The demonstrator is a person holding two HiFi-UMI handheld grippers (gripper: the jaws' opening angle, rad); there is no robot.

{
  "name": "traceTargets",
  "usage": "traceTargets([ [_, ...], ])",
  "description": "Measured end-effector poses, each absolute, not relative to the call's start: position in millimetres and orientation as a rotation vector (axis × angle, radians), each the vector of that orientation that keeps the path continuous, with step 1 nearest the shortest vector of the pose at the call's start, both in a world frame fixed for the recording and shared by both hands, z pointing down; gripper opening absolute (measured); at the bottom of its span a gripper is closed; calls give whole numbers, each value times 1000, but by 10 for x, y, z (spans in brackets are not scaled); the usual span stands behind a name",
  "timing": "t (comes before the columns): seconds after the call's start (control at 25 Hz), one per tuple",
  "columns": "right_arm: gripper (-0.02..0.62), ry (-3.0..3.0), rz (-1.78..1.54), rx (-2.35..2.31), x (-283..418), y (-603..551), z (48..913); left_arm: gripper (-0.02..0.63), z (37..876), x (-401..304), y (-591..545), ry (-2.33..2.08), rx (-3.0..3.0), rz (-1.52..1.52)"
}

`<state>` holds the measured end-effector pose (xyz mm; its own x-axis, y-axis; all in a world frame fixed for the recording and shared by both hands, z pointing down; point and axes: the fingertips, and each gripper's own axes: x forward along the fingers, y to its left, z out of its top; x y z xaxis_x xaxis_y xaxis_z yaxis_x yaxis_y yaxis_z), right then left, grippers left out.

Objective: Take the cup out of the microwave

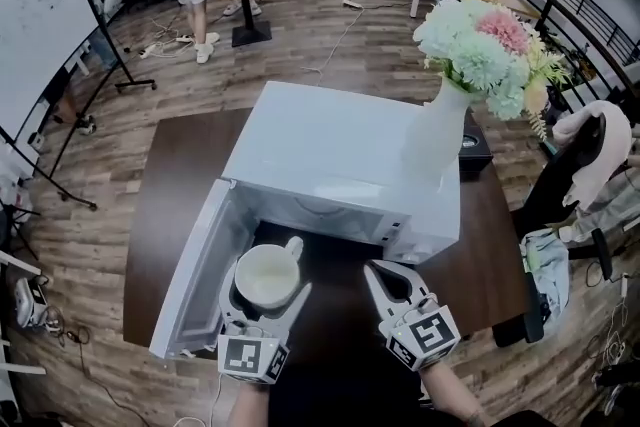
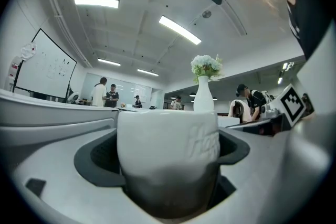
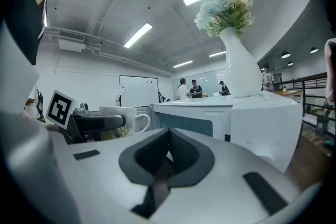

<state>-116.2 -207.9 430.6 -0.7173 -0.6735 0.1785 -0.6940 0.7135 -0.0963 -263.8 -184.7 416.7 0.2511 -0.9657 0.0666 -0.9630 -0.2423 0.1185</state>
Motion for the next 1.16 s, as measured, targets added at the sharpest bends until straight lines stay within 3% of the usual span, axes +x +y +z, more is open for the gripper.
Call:
traceTargets([
  [1.16, -6, -2706, 333, 1166, -1160, -1981, 4429, 515, 4287, -2564, -1939, -1793, 2390, -35],
])
